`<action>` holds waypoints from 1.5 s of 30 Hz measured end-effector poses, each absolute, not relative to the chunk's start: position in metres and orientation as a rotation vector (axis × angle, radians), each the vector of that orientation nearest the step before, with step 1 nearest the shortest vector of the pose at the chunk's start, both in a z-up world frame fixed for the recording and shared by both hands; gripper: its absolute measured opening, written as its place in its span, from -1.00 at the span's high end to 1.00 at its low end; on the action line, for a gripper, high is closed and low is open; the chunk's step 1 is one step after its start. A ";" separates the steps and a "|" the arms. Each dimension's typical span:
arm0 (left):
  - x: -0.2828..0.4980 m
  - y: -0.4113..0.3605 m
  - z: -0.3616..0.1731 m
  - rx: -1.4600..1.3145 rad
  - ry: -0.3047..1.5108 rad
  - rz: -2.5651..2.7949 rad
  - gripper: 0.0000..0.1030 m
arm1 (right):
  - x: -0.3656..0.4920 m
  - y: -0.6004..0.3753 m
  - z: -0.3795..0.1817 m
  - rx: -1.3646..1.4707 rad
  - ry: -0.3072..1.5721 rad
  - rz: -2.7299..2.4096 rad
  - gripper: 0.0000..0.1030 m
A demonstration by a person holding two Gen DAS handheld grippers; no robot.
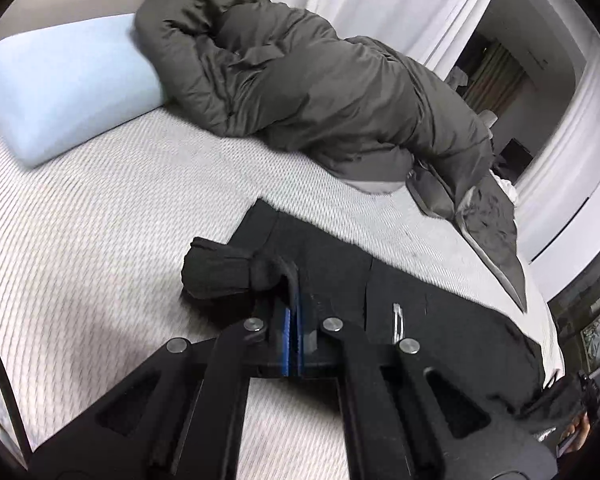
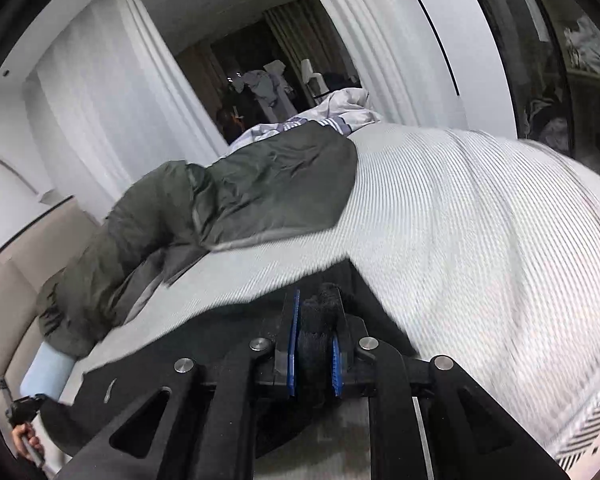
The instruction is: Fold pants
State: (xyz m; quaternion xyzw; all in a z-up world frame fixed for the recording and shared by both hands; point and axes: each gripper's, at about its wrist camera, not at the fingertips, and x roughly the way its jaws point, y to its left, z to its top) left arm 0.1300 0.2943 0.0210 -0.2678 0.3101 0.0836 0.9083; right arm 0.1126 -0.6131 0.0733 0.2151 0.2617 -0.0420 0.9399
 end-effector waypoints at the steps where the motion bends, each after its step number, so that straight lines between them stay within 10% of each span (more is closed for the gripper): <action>1: 0.148 0.296 0.022 -0.565 0.659 0.179 1.00 | 0.139 -0.613 0.075 0.438 0.551 -0.102 0.77; 5: 0.239 0.300 0.016 -0.538 0.738 0.254 0.94 | 0.230 -0.610 0.072 0.415 0.608 -0.170 0.74; 7: 0.272 0.299 0.010 -0.505 0.771 0.318 0.89 | 0.272 -0.610 0.064 0.418 0.635 -0.198 0.17; 9: 0.294 0.297 -0.001 -0.468 0.827 0.346 0.60 | 0.298 -0.611 0.053 0.390 0.682 -0.291 -0.46; 14: 0.290 0.286 -0.013 -0.423 0.842 0.381 -0.52 | 0.266 -0.600 0.046 0.351 0.649 -0.287 -0.69; 27: 0.190 0.243 -0.039 -0.630 0.780 0.300 -0.52 | 0.159 -0.539 0.016 0.446 0.718 -0.057 -0.79; 34: 0.183 0.216 -0.060 -0.738 0.786 0.224 0.25 | 0.139 -0.521 0.006 0.512 0.733 0.032 -0.79; 45: 0.203 0.168 -0.080 -0.698 0.856 0.140 0.25 | 0.152 -0.508 -0.004 0.500 0.766 0.040 -0.79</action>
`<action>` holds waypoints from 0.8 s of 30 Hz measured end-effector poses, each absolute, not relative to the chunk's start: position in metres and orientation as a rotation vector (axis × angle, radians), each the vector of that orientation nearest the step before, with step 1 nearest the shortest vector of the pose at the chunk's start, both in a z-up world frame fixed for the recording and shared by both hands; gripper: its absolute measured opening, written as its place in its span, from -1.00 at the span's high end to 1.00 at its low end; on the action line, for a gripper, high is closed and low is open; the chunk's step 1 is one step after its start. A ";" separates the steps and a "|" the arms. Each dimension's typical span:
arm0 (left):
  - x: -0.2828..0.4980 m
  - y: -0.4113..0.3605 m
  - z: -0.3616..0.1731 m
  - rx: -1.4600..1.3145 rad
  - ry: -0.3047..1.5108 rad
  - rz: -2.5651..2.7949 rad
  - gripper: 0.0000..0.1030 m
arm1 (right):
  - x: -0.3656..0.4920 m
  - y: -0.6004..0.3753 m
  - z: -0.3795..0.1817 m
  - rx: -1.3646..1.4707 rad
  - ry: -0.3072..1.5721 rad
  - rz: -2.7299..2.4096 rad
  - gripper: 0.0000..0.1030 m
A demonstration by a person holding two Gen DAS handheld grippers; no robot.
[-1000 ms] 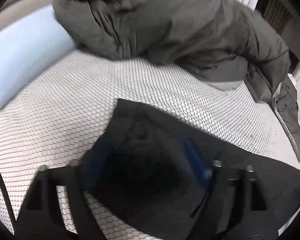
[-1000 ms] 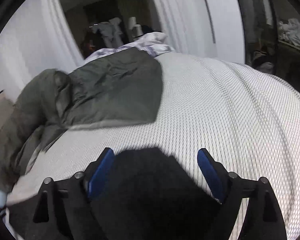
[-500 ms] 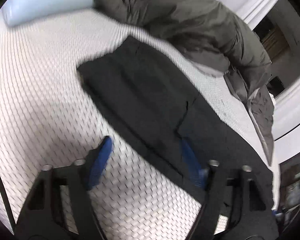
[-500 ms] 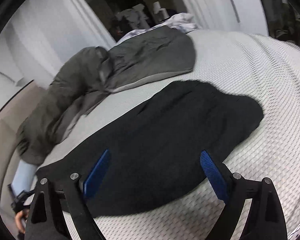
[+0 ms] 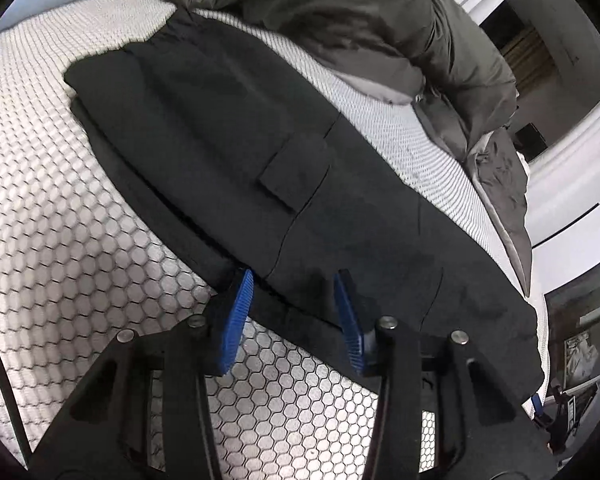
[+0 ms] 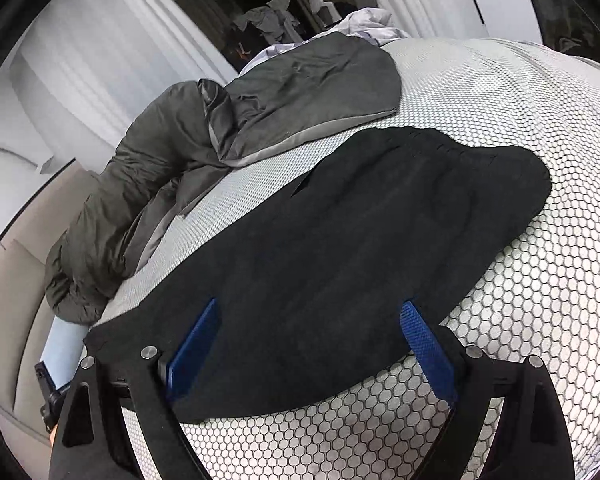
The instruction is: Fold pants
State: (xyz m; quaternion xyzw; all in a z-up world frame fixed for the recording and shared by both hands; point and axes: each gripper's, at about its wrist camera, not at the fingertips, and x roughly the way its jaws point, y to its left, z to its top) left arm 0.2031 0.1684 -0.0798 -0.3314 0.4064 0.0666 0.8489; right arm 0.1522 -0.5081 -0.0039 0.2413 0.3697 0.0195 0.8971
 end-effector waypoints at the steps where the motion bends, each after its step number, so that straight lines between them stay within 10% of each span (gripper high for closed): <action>1: 0.203 0.167 -0.082 -0.694 0.857 0.139 0.25 | 0.153 -0.506 -0.005 0.500 0.767 0.047 -0.79; 3: 0.217 0.165 -0.085 -0.679 0.855 0.145 0.31 | 0.156 -0.503 -0.008 0.512 0.774 0.069 -0.79; 5: 0.221 0.165 -0.086 -0.658 0.840 0.176 0.92 | 0.156 -0.501 -0.011 0.521 0.780 0.078 -0.79; 14: 0.206 0.163 -0.070 -0.554 0.809 0.161 0.96 | 0.147 -0.511 -0.017 0.493 0.813 0.029 -0.79; 18: 0.210 0.169 -0.086 -0.605 0.870 0.168 0.87 | 0.142 -0.524 -0.022 0.536 0.822 0.005 -0.79; 22: 0.196 0.176 -0.076 -0.661 0.819 0.184 -0.14 | 0.134 -0.547 -0.024 0.639 0.804 -0.018 -0.79; 24: 0.188 0.180 -0.078 -0.717 0.809 0.209 -0.21 | 0.131 -0.559 -0.028 0.708 0.799 -0.041 -0.79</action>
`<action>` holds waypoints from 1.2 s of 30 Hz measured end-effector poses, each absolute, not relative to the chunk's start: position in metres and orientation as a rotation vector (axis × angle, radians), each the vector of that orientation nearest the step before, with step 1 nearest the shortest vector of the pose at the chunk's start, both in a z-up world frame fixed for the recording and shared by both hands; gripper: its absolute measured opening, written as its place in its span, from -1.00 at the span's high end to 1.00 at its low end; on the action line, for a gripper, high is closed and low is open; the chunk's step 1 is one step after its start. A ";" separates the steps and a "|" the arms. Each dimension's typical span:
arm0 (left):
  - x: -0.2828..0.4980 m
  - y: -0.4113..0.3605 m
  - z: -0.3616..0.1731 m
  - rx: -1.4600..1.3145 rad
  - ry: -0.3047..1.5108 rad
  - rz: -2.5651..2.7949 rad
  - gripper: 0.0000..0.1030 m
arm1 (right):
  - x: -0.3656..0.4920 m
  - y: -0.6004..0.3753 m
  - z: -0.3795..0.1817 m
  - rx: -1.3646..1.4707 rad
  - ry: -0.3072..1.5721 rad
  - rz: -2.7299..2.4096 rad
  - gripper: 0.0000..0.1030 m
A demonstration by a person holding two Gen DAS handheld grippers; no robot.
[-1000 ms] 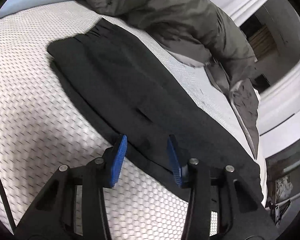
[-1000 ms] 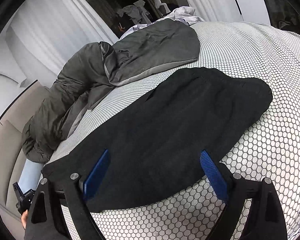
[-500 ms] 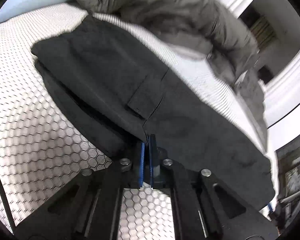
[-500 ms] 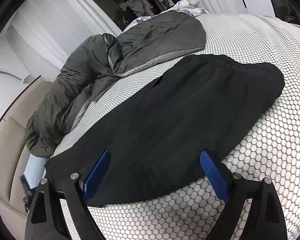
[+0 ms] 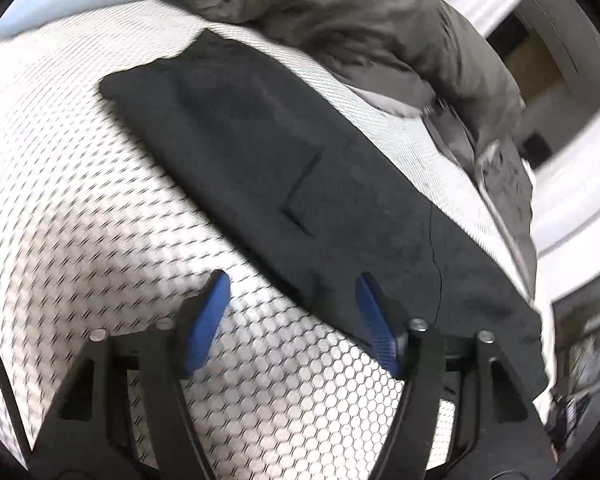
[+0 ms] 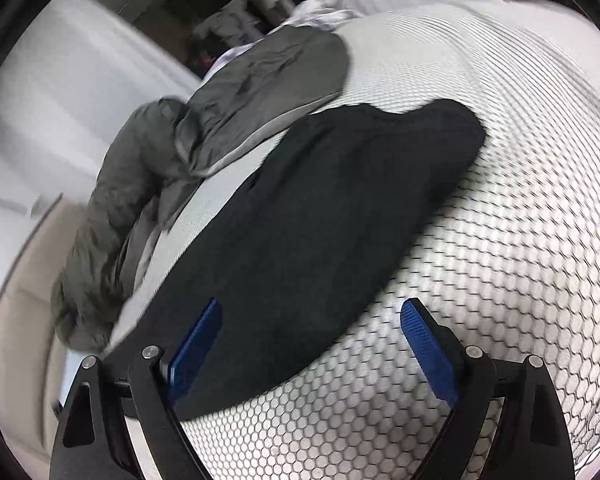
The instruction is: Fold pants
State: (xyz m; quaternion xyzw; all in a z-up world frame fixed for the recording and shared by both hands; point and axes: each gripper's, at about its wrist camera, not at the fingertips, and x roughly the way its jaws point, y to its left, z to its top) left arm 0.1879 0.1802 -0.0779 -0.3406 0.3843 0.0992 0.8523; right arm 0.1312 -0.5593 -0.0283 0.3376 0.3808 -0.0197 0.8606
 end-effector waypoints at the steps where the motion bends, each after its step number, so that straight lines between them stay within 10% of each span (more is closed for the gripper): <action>1: 0.181 0.184 -0.080 -0.737 0.816 0.202 -0.21 | 0.131 -0.563 -0.031 0.742 0.802 -0.037 -0.79; 8: 0.192 0.188 -0.093 -0.744 0.812 0.211 -0.21 | 0.165 -0.570 -0.052 0.828 0.765 -0.008 -0.64; 12: 0.208 0.192 -0.096 -0.754 0.771 0.234 -0.21 | 0.189 -0.559 -0.060 0.737 0.814 0.009 0.77; 15: 0.218 0.199 -0.097 -0.770 0.758 0.245 -0.21 | 0.181 -0.550 -0.044 0.660 0.793 0.007 0.86; 21: 0.250 0.213 -0.101 -0.793 0.740 0.299 -0.08 | 0.144 -0.566 -0.042 0.667 0.825 -0.050 0.77; 23: 0.257 0.219 -0.104 -0.809 0.724 0.338 0.65 | 0.141 -0.572 -0.047 0.692 0.845 -0.036 0.56; 25: 0.257 0.227 -0.109 -0.850 0.705 0.354 0.90 | 0.137 -0.578 -0.047 0.707 0.848 -0.054 0.09; 36: 0.188 0.257 -0.088 -0.831 0.660 0.360 0.96 | 0.124 -0.608 -0.047 0.827 0.818 -0.047 0.02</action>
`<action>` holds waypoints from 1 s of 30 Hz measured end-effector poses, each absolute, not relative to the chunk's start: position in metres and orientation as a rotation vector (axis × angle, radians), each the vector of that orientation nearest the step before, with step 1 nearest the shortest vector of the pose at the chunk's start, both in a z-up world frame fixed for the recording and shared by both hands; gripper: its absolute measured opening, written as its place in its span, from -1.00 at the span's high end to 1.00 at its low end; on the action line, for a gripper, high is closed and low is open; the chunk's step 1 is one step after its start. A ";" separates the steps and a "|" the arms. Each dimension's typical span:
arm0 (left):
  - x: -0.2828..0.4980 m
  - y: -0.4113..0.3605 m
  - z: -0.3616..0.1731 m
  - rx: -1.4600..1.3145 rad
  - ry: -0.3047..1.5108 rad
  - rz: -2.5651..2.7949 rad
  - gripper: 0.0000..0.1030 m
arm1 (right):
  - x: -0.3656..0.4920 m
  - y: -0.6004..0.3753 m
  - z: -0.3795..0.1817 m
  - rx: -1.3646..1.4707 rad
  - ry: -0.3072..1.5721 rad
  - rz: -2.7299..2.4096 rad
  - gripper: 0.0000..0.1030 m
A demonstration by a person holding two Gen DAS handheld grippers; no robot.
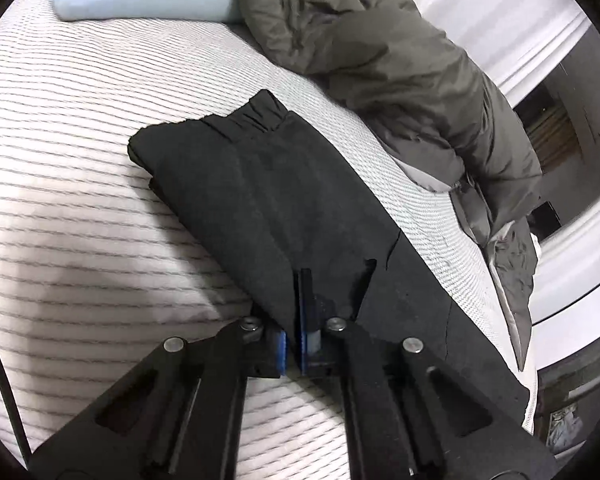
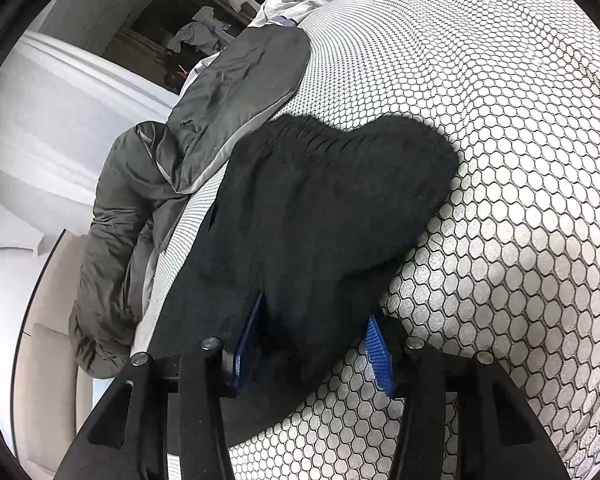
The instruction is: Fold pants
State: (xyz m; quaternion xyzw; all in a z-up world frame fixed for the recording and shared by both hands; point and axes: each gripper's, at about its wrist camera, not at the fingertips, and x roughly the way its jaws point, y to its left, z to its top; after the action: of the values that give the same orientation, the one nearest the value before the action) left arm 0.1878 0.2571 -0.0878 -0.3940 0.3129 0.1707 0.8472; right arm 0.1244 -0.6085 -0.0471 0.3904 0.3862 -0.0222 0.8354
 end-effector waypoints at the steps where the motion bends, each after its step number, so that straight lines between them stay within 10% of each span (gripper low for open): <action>1: 0.174 0.263 -0.087 -0.832 0.662 0.369 0.97 | 0.123 -0.610 -0.046 0.831 0.814 -0.053 -0.04; 6: 0.159 0.280 -0.089 -0.800 0.691 0.424 0.96 | 0.129 -0.619 -0.049 0.902 0.761 -0.058 -0.08; 11: 0.158 0.287 -0.094 -0.847 0.691 0.412 0.96 | 0.131 -0.607 -0.040 0.784 0.736 -0.043 0.62; 21: 0.157 0.279 -0.091 -0.791 0.733 0.458 0.82 | 0.095 -0.628 -0.048 0.768 0.878 -0.045 0.31; 25: 0.148 0.269 -0.072 -0.732 0.711 0.533 0.26 | 0.078 -0.633 -0.011 0.714 0.726 -0.142 -0.33; 30: 0.138 0.250 -0.040 -0.650 0.639 0.548 -0.52 | 0.072 -0.630 0.006 0.703 0.640 -0.163 -0.49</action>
State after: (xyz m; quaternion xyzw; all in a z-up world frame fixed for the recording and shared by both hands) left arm 0.1383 0.2497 -0.0399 -0.3100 0.3049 0.2612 0.8618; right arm 0.0719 -0.6296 0.0060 0.3382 0.3078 -0.0783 0.8859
